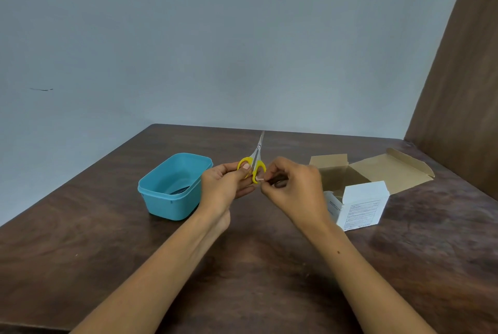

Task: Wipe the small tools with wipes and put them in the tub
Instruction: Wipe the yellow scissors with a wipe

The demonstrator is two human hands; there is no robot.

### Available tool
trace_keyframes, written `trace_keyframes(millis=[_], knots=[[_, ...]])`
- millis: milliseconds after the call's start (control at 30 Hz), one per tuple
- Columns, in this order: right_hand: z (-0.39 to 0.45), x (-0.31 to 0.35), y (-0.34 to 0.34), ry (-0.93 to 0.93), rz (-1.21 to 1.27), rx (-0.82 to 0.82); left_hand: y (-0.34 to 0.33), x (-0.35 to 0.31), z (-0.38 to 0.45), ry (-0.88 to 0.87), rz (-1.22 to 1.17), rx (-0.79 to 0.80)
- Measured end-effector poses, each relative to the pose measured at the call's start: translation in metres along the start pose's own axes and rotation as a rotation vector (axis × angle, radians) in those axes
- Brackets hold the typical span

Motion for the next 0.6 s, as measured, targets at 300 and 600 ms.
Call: trace_keyframes(millis=[300,600], knots=[[-0.002,0.001,-0.009,0.125,-0.103,0.132,0.0,0.002,0.002,0.052,0.002,-0.02],[-0.001,0.002,0.003,0.114,-0.181,0.13,0.001,0.004,0.006,0.064,-0.039,0.004]])
Point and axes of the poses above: each hand's wrist, its own z-axis towards the middle knuckle, its own y-axis out of the back of the hand, x = y × z, the point moved 1 cm from there along z, towards the middle knuckle, and after that the axes turned 3 degrees about z, right-handed, at the moved point
